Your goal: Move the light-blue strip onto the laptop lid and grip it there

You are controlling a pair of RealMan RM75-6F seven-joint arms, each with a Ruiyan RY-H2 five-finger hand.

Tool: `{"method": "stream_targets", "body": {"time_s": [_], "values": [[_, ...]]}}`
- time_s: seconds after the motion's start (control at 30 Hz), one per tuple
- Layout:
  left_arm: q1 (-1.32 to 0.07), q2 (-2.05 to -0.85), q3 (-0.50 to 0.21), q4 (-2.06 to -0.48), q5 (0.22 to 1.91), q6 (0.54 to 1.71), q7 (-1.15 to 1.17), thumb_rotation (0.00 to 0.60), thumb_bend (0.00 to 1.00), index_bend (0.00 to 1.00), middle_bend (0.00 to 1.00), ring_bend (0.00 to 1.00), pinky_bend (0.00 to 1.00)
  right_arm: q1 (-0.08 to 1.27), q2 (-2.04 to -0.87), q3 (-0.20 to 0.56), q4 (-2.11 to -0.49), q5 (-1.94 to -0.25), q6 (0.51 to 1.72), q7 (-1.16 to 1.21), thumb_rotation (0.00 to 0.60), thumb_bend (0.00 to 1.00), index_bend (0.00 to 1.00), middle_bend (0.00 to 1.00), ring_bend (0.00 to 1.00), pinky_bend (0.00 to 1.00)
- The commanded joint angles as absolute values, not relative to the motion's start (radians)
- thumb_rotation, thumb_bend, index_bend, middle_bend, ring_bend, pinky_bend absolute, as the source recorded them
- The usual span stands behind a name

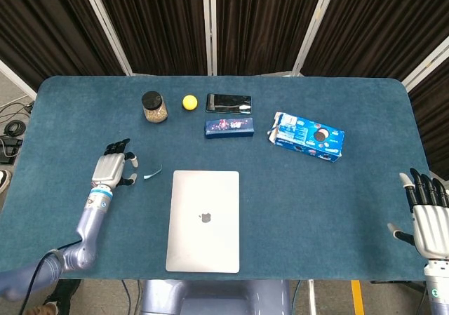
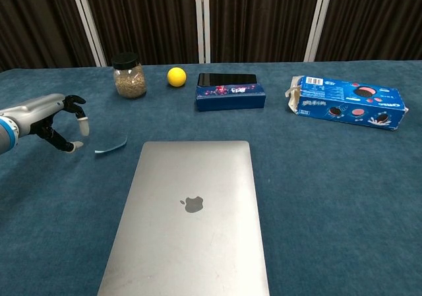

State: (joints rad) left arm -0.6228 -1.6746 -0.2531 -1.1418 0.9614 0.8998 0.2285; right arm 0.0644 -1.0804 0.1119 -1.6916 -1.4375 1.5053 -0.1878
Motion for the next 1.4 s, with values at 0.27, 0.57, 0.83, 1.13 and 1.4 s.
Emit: {"method": "stream_targets", "body": {"time_s": [0.27, 0.57, 0.83, 1.13, 1.4], "values": [[-0.627, -1.685, -0.247, -1.130, 0.947, 0.892, 0.235, 0.600, 0.37, 0.46, 0.00, 0.00, 0.00, 0.064, -1.078, 0.111, -1.693, -1.436, 1.505, -0.182, 0.600, 0.00, 0.04, 0.00, 0.00, 0.00], [-0.639, -1.697, -0.236, -1.147, 0.958, 0.888, 0.243, 0.600, 0.37, 0.46, 0.00, 0.00, 0.00, 0.066, -1.077, 0.110, -1.693, -1.435, 1.503, -0.181, 0.600, 0.00, 0.04, 0.00, 0.00, 0.00], [-0.639, -1.707, -0.218, -1.158, 0.965, 0.897, 0.261, 0.600, 0.37, 0.46, 0.00, 0.00, 0.00, 0.065, -1.076, 0.111, -1.693, -1.432, 1.504, -0.177, 0.600, 0.00, 0.04, 0.00, 0.00, 0.00], [-0.642, -1.718, -0.201, -1.136, 1.005, 0.897, 0.239, 0.600, 0.38, 0.46, 0.00, 0.00, 0.00, 0.066, -1.074, 0.109, -1.695, -1.434, 1.504, -0.174, 0.600, 0.00, 0.04, 0.00, 0.00, 0.00], [-0.650, -1.734, -0.195, -1.118, 1.032, 0.896, 0.228, 0.600, 0.39, 0.46, 0.00, 0.00, 0.00, 0.066, -1.073, 0.110, -1.696, -1.432, 1.504, -0.172, 0.600, 0.00, 0.04, 0.00, 0.00, 0.00]]}}
